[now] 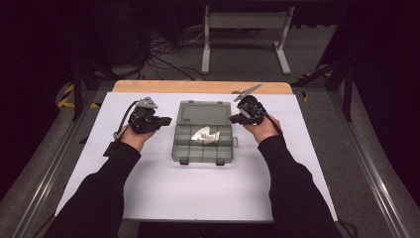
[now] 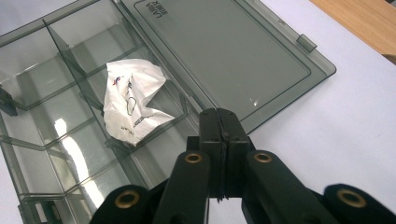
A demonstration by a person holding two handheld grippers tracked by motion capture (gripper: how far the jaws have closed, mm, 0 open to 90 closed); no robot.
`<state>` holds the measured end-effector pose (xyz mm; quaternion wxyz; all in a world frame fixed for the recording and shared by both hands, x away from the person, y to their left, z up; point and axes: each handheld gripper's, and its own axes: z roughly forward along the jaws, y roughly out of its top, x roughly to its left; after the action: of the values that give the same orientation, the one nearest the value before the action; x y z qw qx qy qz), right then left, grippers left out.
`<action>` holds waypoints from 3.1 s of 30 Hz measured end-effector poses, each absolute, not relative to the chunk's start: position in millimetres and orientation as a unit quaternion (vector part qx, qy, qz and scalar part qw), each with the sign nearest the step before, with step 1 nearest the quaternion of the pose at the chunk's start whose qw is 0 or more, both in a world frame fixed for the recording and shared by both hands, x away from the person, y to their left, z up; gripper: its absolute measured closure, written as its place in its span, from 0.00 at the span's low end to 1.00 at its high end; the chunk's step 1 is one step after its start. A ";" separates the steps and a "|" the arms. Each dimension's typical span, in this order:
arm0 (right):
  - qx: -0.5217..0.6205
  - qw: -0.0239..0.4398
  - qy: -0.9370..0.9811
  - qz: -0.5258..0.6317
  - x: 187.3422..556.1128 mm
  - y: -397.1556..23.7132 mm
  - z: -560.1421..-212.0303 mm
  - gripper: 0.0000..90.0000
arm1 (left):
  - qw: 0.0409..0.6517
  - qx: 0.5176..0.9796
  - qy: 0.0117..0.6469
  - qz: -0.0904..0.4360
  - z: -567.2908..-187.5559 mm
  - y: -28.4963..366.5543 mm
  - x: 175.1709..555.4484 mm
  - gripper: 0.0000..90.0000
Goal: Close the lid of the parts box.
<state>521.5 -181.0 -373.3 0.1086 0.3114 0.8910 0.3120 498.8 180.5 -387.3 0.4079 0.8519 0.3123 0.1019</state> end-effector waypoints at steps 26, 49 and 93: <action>0.335 0.104 0.889 0.294 545.7 -186.5 -383.5 1.00 | 0.351 0.868 0.335 0.109 -390.4 176.0 541.4 0.99; 0.359 0.089 0.892 0.261 560.4 -187.7 -407.8 1.00 | 0.306 0.881 0.351 0.084 -425.6 165.7 566.3 0.99; 0.369 0.076 0.895 0.239 571.5 -185.5 -429.1 1.00 | 0.296 0.882 0.362 0.061 -443.9 154.7 572.2 0.99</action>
<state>571.5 -185.5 -429.1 0.0758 0.3686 0.8950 0.2395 572.2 154.7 -443.9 0.2958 0.8818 0.3623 0.0605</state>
